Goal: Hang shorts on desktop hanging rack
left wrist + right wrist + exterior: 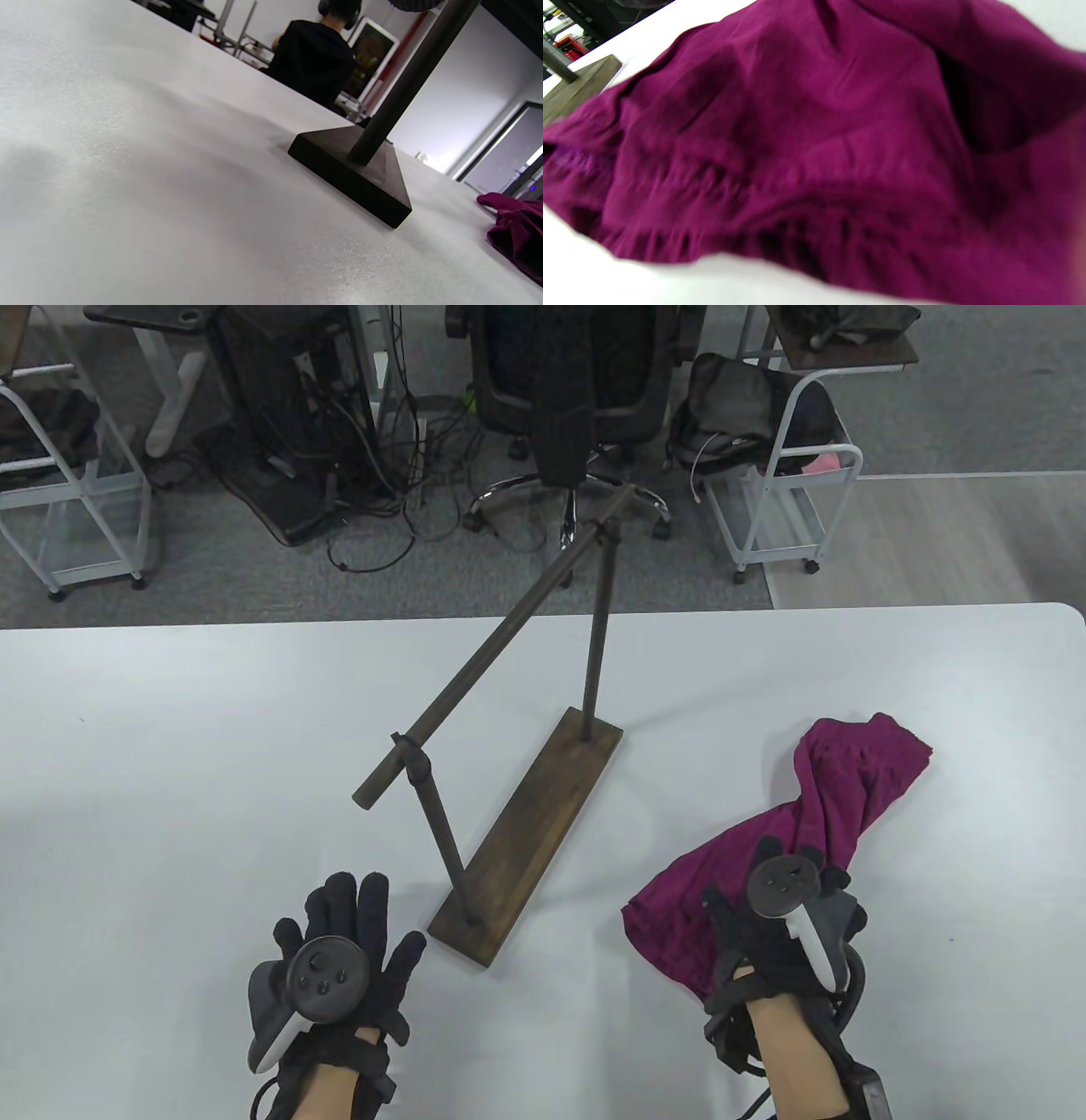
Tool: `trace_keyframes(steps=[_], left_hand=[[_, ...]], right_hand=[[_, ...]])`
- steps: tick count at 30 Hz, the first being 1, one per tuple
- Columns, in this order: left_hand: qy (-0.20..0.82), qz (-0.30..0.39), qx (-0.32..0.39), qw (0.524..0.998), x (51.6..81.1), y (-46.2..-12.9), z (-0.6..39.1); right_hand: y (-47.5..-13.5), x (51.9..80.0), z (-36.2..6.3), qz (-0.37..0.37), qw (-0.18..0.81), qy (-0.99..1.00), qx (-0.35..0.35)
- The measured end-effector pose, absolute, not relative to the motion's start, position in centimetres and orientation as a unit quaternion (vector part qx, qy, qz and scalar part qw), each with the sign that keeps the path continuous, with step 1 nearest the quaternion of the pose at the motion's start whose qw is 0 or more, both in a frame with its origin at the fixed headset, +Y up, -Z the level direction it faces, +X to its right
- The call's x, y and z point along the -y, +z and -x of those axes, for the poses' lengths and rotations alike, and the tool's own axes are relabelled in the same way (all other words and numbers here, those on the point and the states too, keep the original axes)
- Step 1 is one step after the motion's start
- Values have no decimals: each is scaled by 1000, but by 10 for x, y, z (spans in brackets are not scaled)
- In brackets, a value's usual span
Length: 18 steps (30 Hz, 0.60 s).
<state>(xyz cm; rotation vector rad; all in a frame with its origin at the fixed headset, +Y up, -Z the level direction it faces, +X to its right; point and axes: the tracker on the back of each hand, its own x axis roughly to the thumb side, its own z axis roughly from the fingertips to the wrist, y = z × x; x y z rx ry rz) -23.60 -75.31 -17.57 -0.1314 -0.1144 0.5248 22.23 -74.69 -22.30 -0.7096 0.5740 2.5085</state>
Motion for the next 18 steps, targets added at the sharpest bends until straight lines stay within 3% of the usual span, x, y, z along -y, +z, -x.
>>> trace_keyframes(steps=[4, 18], left_hand=[[258, 62, 58, 963, 753, -175, 236], [272, 86, 64, 956, 758, -179, 234]], right_hand=[[-234, 743, -242, 283, 271, 894, -216], [-274, 726, -283, 335, 244, 879, -236]])
